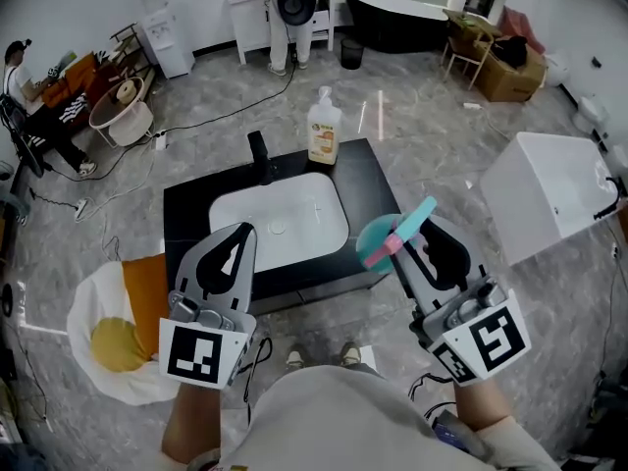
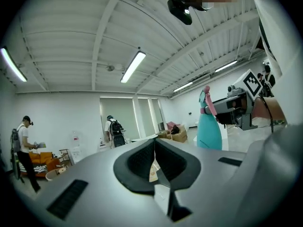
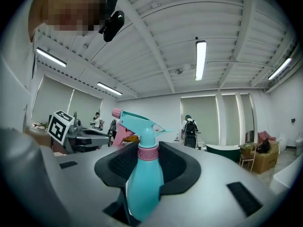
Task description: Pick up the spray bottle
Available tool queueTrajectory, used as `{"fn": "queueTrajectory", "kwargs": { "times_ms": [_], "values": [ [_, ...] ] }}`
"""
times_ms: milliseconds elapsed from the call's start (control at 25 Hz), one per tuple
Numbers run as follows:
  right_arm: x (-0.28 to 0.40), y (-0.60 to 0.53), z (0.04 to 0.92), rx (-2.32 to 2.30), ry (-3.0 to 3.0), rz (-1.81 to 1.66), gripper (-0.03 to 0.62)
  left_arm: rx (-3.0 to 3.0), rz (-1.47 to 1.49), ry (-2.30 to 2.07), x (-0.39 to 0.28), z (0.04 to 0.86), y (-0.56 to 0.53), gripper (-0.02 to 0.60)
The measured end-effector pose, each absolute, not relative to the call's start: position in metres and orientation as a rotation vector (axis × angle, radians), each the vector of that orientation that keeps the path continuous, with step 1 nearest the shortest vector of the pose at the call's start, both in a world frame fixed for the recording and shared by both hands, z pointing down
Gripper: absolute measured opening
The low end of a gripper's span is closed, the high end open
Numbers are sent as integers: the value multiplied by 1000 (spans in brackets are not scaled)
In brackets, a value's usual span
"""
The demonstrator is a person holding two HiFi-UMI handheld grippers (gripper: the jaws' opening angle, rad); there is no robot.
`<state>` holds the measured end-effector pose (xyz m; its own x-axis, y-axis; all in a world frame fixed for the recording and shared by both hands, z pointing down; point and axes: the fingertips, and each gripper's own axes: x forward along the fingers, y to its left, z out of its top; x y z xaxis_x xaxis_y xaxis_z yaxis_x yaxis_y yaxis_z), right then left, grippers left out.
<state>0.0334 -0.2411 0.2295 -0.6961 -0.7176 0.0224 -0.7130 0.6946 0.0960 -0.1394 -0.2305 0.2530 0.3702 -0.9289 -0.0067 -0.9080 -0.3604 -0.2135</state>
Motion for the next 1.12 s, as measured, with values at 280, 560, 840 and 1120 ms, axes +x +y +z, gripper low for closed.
{"fn": "queueTrajectory", "kwargs": {
  "times_ms": [280,560,840,1120],
  "values": [
    [40,-226,236,1212,-2849,-24,160,-2451,-133,1693,-140,255,-216,23],
    [30,-218,259,1135,-2833,9,160,-2490,-245,1704,-144,291,-216,23],
    [31,-222,278,1123,-2807,52,160,-2523,-291,1685,-138,304,-214,23],
    [37,-226,272,1114,-2836,47,160,-2530,-287,1678,-125,300,-214,23]
  ]
}}
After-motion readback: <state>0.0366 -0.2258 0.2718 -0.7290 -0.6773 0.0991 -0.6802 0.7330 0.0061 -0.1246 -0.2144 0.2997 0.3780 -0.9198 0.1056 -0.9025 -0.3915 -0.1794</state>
